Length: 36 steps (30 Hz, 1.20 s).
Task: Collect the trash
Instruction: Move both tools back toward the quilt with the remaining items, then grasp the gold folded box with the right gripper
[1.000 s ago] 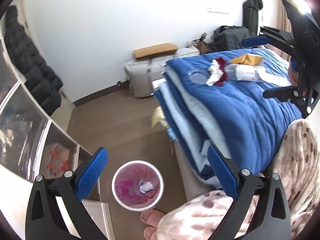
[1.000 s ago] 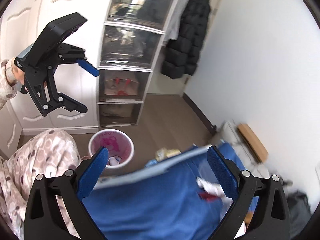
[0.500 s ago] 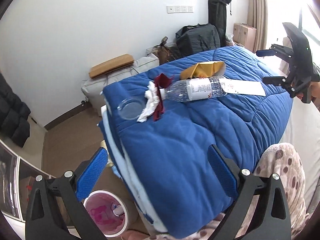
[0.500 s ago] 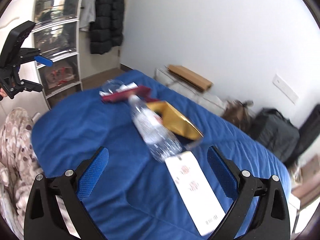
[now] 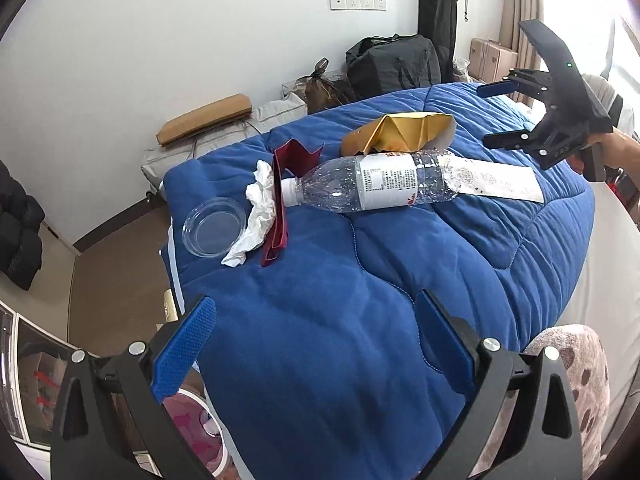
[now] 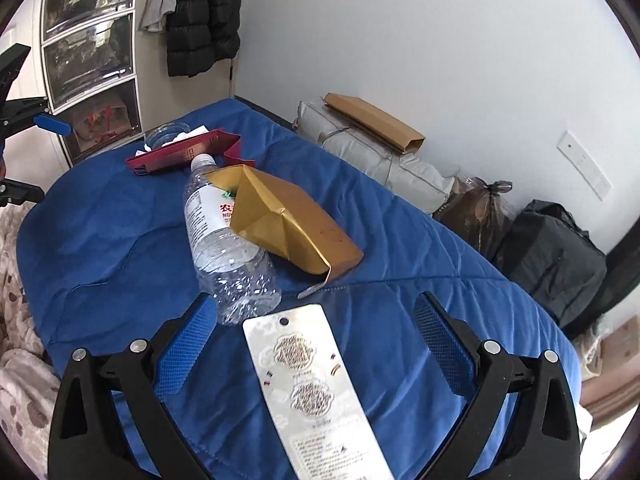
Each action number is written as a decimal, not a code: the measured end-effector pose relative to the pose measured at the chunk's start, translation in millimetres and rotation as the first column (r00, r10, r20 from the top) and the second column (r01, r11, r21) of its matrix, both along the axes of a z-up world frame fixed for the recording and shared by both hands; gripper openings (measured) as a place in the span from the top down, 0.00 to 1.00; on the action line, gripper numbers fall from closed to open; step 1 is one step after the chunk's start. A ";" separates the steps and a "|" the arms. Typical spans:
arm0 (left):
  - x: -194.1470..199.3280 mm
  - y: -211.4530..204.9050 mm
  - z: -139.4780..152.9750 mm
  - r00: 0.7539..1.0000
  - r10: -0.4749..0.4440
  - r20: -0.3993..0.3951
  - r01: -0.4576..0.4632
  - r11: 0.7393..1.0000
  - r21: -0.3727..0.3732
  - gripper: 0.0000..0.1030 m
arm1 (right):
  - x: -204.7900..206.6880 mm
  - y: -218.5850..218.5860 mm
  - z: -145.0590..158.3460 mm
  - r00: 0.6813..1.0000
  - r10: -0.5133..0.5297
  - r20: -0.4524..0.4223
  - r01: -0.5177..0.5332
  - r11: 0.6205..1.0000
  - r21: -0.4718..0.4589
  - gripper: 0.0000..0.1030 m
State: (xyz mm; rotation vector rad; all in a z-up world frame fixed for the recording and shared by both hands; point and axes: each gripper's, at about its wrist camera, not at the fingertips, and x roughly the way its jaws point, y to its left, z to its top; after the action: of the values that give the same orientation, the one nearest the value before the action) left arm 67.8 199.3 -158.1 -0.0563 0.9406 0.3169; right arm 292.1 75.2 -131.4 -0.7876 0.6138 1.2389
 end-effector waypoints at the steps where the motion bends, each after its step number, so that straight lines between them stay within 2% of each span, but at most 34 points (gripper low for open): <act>1: 0.4 3.1 -0.9 1.000 0.007 -0.003 -0.007 1.000 0.000 0.05 | 2.0 10.3 -3.6 1.000 0.017 0.003 -0.017 1.000 -0.014 0.07; 5: -2.3 18.5 -3.2 0.999 0.038 -0.016 -0.038 0.999 0.000 0.05 | 5.2 42.3 -13.8 0.997 0.071 -0.009 -0.072 0.997 -0.042 0.07; 10: -2.9 35.0 -8.8 0.998 0.062 -0.027 -0.063 0.998 -0.009 0.05 | 5.7 72.9 -26.8 0.995 0.103 0.017 -0.101 0.991 -0.086 0.09; 15: -1.6 41.4 -15.3 0.997 0.064 -0.032 -0.065 0.998 -0.022 0.05 | 12.4 94.3 -36.3 0.991 0.123 -0.059 -0.130 0.982 -0.134 0.47; 16: -1.3 41.1 -17.1 0.997 0.064 -0.036 -0.064 0.998 -0.018 0.05 | 11.8 97.4 -39.9 0.991 0.125 -0.042 -0.131 0.979 -0.156 0.49; 18: -1.5 41.3 -19.6 0.997 0.063 -0.042 -0.063 0.998 -0.010 0.05 | 9.2 99.8 -45.5 0.991 0.133 0.029 -0.125 0.974 -0.189 0.70; 19: -1.6 41.0 -21.1 0.997 0.063 -0.044 -0.064 0.998 -0.010 0.05 | 11.3 98.9 -44.5 0.992 0.125 0.028 -0.118 0.976 -0.184 0.73; 20: -1.8 41.0 -22.2 0.997 0.064 -0.045 -0.064 0.998 -0.013 0.05 | 16.2 96.7 -40.5 0.994 0.107 -0.001 -0.106 0.982 -0.159 0.83; 22: -2.0 41.1 -23.2 0.997 0.062 -0.043 -0.063 0.998 -0.020 0.05 | 26.5 90.9 -30.8 0.996 0.072 -0.062 -0.078 0.990 -0.113 0.94; 29: 5.5 32.2 -21.1 0.999 0.037 -0.030 -0.038 0.999 -0.023 0.05 | 43.0 62.9 -10.2 0.997 -0.012 -0.082 0.006 0.997 -0.074 0.96; 36: 22.8 24.4 -19.6 1.000 -0.010 -0.013 0.009 0.999 -0.053 0.05 | 43.5 6.1 13.6 0.993 -0.081 -0.082 0.081 0.997 -0.002 0.96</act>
State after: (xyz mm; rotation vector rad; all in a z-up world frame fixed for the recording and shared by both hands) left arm 90.6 223.6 -177.7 -0.0988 0.9627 0.2837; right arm 335.6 81.2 -117.8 -0.7061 0.7050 1.2018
